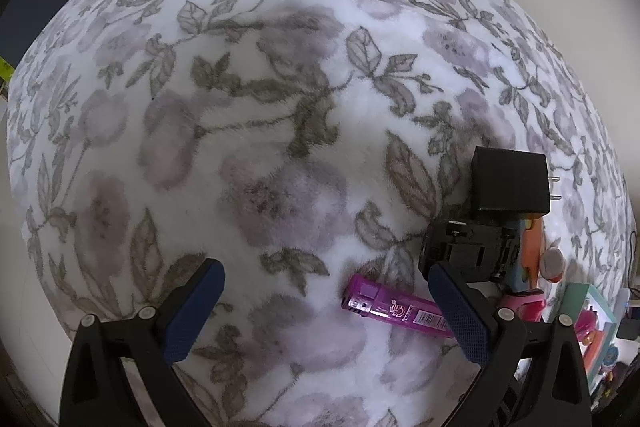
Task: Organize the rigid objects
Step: 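Grasp pink watch band with right gripper while left gripper grasps magenta lighter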
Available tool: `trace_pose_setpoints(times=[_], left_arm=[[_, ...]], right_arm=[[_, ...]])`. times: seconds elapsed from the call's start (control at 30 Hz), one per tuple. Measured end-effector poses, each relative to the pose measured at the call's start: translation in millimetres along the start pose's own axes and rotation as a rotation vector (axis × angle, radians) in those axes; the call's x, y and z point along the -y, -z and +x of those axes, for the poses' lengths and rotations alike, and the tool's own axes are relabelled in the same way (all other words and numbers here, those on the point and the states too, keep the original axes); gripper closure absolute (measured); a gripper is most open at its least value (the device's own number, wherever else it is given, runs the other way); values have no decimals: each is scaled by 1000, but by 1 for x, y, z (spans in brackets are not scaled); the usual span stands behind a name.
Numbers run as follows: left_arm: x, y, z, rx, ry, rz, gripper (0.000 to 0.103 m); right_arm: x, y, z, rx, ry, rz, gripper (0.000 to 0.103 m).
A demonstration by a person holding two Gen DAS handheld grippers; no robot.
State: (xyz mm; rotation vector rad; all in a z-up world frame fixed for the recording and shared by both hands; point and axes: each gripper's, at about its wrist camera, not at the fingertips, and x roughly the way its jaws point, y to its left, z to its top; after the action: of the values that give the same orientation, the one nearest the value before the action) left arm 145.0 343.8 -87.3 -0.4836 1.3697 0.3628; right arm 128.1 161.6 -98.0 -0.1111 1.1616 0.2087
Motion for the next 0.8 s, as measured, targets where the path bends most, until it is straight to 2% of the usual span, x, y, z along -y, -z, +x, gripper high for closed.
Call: trace_pose_setpoints(times=[0.43,0.8], left_arm=[[7,1,-3,-13,22,28,0],[46,22,10,-62,32,168,0]], right_arm=[[18,7,-5,-14,-14,48,40],[35,21,-14,-35,-5,69,40]])
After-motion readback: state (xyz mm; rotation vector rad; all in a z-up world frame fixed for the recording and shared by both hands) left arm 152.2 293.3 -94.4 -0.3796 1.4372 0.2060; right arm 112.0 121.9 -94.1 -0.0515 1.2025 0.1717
